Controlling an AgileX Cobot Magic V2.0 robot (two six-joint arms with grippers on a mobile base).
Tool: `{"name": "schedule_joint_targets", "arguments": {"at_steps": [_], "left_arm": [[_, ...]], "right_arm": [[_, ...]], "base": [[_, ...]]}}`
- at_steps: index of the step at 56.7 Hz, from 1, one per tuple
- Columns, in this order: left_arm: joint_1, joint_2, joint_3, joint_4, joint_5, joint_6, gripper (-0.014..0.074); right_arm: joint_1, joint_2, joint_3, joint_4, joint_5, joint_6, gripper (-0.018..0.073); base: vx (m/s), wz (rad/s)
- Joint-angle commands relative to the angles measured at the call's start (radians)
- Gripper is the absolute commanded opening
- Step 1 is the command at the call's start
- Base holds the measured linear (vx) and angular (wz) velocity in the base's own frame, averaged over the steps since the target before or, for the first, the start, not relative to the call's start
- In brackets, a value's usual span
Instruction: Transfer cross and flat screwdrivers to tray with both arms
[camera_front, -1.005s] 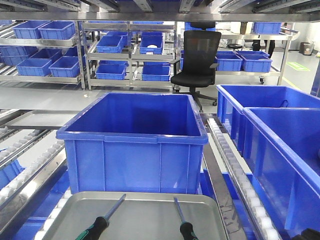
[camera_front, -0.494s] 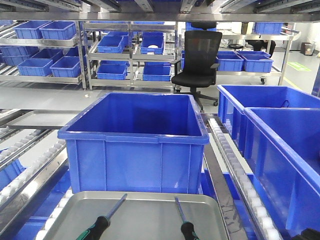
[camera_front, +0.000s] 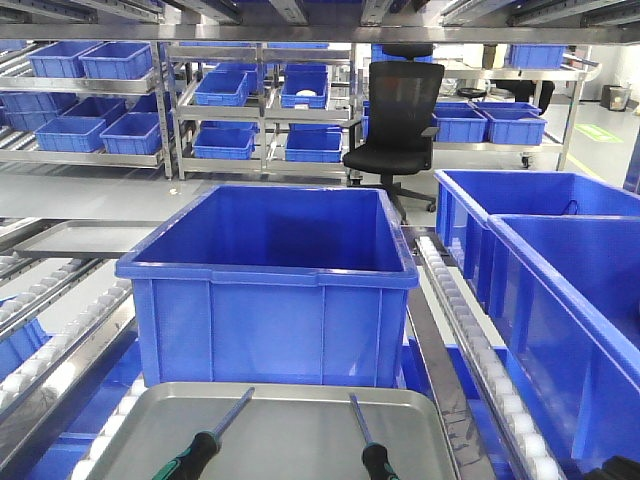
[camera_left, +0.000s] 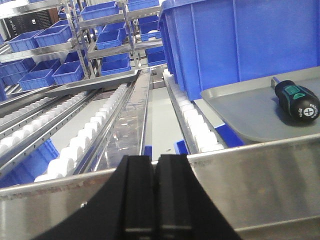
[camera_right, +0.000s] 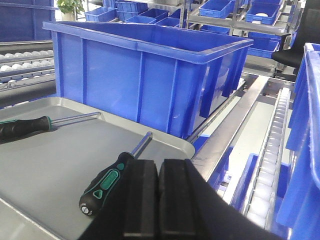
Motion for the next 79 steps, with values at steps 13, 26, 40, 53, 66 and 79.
{"name": "schedule_joint_targets", "arguments": {"at_steps": [13, 26, 40, 53, 66, 79], "left_arm": [[-0.001, -0.013, -0.024, -0.002, -0.077, -0.011, 0.0], [-0.001, -0.013, -0.025, -0.002, -0.077, -0.011, 0.0], [-0.001, -0.013, -0.025, -0.002, -0.077, -0.011, 0.0], [-0.001, -0.014, -0.025, -0.002, -0.077, -0.011, 0.0], [-0.001, -0.013, -0.025, -0.002, -0.077, -0.011, 0.0], [-0.001, -0.013, -0.025, -0.002, -0.077, -0.011, 0.0]], "right_arm": [[-0.002, 0.007, -0.03, -0.014, -0.083, -0.002, -0.0008], [-0.01, -0.048, 0.036, -0.008, -0.087, -0.073, -0.0008], [-0.31, -0.401, 0.402, 0.173, -0.192, -0.134, -0.0008], [-0.508, -0.54, 0.469, 0.192, -0.111, -0.104, -0.0008], [-0.518, -0.543, 0.469, 0.192, -0.113, -0.103, -0.0008], [-0.518, -0.543, 0.469, 0.191, -0.113, -0.103, -0.0008]], "base": [[0.0, 0.0], [0.0, 0.0], [0.0, 0.0], [0.0, 0.0], [0.0, 0.0], [0.0, 0.0]]}}
